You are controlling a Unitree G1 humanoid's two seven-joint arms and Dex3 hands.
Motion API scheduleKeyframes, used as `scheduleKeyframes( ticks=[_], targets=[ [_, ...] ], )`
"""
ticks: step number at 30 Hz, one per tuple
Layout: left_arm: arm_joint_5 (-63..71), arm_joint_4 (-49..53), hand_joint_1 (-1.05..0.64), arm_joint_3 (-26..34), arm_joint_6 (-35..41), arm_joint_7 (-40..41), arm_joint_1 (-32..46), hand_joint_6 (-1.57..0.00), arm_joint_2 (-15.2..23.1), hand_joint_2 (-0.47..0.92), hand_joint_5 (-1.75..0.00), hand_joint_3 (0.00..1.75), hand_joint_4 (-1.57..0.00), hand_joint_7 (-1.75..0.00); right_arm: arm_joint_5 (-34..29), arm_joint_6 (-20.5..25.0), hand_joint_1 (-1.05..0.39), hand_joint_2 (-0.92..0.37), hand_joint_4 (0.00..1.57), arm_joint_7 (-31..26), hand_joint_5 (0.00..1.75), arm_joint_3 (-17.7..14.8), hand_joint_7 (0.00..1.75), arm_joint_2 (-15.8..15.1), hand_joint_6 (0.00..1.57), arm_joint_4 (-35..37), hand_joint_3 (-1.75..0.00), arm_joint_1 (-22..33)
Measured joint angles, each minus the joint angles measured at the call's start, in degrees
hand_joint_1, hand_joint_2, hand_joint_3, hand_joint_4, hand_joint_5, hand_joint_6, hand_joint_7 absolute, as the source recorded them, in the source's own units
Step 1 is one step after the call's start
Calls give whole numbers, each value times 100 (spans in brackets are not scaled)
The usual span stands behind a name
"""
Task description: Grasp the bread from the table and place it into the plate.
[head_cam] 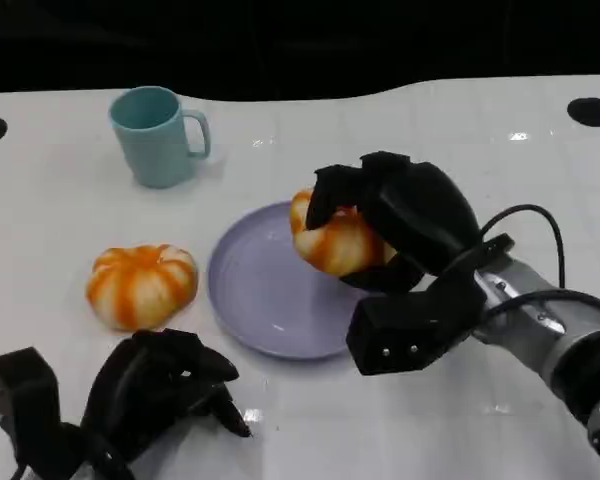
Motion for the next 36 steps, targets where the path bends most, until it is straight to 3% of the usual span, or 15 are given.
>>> scheduleKeyframes(
  ticks=[2,5,9,15,17,20,26,36],
  targets=[
    [0,-1,-105,-4,0,0,4,-157,-2,73,-59,0,-157,-19,0,20,-16,-42,93,112,175,5,99,85,96,123,-102,-47],
    [-7,-1,-105,-4,-1,0,5,-157,-4,73,-59,0,-157,-19,0,22,-18,-45,90,150,175,21,98,195,91,305,-98,-108],
    [-7,-4,-105,-7,0,0,5,-157,-7,73,-59,0,-157,-19,12,91,-18,-54,85,372,165,23,75,327,98,475,-84,-211],
    [-7,-4,-105,-9,-1,2,6,-157,-11,72,-59,0,-157,-19,95,133,-27,-75,67,576,101,-24,40,365,77,599,-38,-247],
    [-7,-5,-105,-10,0,2,6,-157,-12,72,-59,0,-157,-19,138,151,-36,-83,53,661,68,-33,20,365,64,600,-25,-249],
    [-7,-11,-105,-16,0,2,10,-157,-14,72,-59,0,-157,-19,157,240,-49,-91,35,925,43,-29,5,363,51,595,-13,-256],
    [-7,-31,-105,-19,1,2,20,-157,-14,72,-59,0,-157,-19,157,516,-69,-92,4,1357,32,-23,0,311,28,379,-19,-260],
    [-8,-53,-105,-19,1,2,29,-157,-15,73,-59,0,-157,-18,225,699,-71,-92,1,1804,42,-55,1,10,27,-448,-17,-70]
  ],
)
